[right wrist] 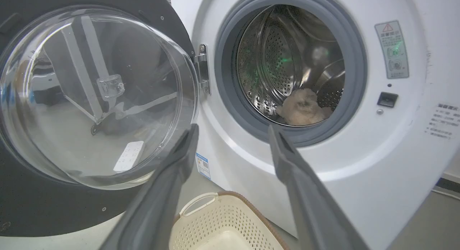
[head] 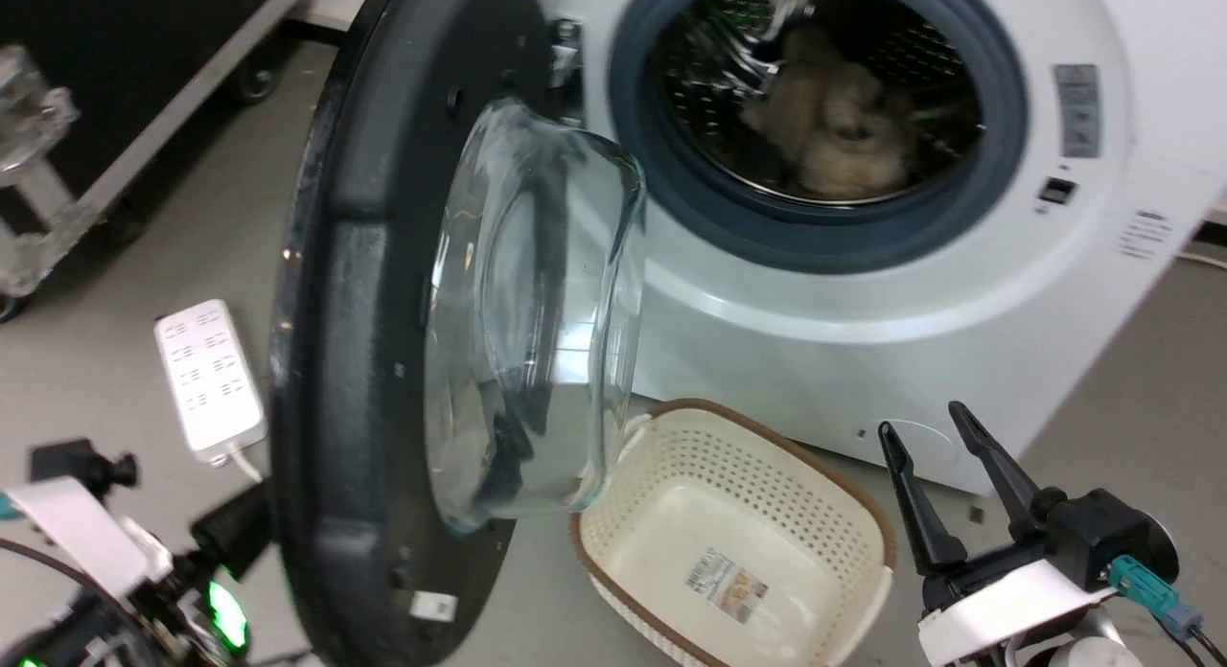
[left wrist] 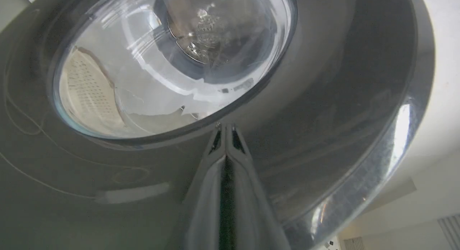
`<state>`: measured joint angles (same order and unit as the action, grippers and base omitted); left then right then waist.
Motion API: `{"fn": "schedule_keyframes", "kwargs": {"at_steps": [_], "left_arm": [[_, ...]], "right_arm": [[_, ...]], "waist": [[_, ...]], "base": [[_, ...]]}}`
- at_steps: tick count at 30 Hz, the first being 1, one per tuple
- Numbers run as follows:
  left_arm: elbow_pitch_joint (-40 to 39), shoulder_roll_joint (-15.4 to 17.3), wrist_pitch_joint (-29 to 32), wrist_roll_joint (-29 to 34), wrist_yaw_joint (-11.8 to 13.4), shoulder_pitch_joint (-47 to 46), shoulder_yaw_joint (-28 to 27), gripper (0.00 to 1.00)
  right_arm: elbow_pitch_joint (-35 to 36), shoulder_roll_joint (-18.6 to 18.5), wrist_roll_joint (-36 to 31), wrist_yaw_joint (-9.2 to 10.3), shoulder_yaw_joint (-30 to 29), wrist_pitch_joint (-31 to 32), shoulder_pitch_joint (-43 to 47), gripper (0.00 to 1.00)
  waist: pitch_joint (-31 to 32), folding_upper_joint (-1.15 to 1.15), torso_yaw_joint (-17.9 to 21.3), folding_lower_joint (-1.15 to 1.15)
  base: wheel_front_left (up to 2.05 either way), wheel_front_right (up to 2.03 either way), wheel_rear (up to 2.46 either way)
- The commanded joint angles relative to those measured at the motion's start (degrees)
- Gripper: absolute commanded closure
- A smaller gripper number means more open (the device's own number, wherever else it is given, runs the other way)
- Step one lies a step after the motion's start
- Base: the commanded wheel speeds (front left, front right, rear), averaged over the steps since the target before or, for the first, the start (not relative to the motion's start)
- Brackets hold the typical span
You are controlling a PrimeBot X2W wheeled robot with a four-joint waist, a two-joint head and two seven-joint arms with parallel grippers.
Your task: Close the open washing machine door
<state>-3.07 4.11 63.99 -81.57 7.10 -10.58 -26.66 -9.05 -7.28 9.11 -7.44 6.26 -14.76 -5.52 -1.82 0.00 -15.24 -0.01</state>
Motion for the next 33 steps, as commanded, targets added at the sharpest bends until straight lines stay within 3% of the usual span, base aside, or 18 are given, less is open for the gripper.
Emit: {"fn": "schedule_keyframes", "kwargs": {"at_steps": [1, 5, 6, 11, 12, 13, 14, 19, 20, 27, 33], "left_arm": [[-1.9, -0.8, -0.3, -1.6, 0.5, 2.6, 1.8, 1.00], [-4.2, -1.2, -2.3, -4.2, 1.2, 5.6, 5.7, 1.00], [-5.0, -1.2, -4.9, -6.8, 1.1, 7.2, 9.2, 1.00], [-5.7, -1.2, -10.2, -11.3, 0.1, 8.8, 16.4, 1.00], [-5.4, -1.2, -13.5, -13.2, -1.3, 8.6, 21.7, 1.00], [-5.2, -1.2, -14.7, -13.7, -1.9, 8.2, 23.2, 1.00], [-3.7, -1.2, -19.7, -16.3, -3.4, 6.1, 26.5, 1.00], [0.2, -1.2, -27.2, -18.2, -6.3, 1.0, 31.5, 1.00], [3.6, -1.2, -31.4, -18.8, -7.9, -3.3, 33.4, 1.00], [12.9, -1.2, -41.8, -18.2, -9.8, -14.3, 35.2, 1.00], [23.7, -1.2, -51.7, -18.6, -10.3, -24.0, 35.4, 1.00]], "right_arm": [[0.2, -0.1, -0.3, -0.05, 0.1, -0.2, -0.5, 0.00], [0.2, -0.6, -0.4, -0.05, 0.4, -0.2, -0.9, 0.00], [0.3, -0.9, -0.3, -0.05, 0.5, -0.2, -1.2, 0.00], [0.7, -1.4, -0.2, -0.05, 0.1, -0.2, -2.1, 0.00], [0.8, -1.7, -0.1, -0.05, -0.1, -0.2, -2.5, 0.00], [0.8, -1.8, -0.1, -0.05, -0.2, -0.2, -2.7, 0.00], [0.7, -1.8, -0.2, -0.05, -0.2, -0.2, -3.3, 0.00], [0.8, -1.1, -0.1, -0.05, -0.3, -0.2, -4.3, 0.00], [0.8, -0.6, 0.1, -0.05, -0.6, -0.2, -4.9, 0.00], [0.5, 1.0, 0.6, -0.05, -0.1, -0.2, -5.5, 0.00], [0.7, 2.0, 0.7, -0.05, 0.1, -0.2, -5.4, 0.00]], "waist": [[-0.5, 0.00, 2.3, 0.01], [-1.4, 0.00, 4.8, 0.01], [-2.1, 0.00, 6.7, 0.01], [-4.3, 0.00, 10.8, 0.01], [-5.9, 0.00, 14.2, 0.01], [-6.5, 0.00, 15.3, 0.01], [-8.0, 0.00, 19.1, 0.01], [-10.5, 0.00, 25.6, 0.01], [-11.8, 0.00, 29.0, 0.01], [-14.2, 0.00, 35.2, 0.01], [-15.4, 0.00, 37.2, 0.01]], "base": [[0.00, 0.00, 0.00], [0.00, 0.00, 0.00], [0.00, 0.00, 0.00], [0.00, 0.00, 0.00], [0.00, 0.00, 0.00], [0.00, 0.00, 0.00], [0.00, 0.00, 0.00], [0.00, 0.00, 0.00], [0.00, 0.00, 0.00], [0.00, 0.00, 0.00], [0.00, 0.00, 0.00]]}}
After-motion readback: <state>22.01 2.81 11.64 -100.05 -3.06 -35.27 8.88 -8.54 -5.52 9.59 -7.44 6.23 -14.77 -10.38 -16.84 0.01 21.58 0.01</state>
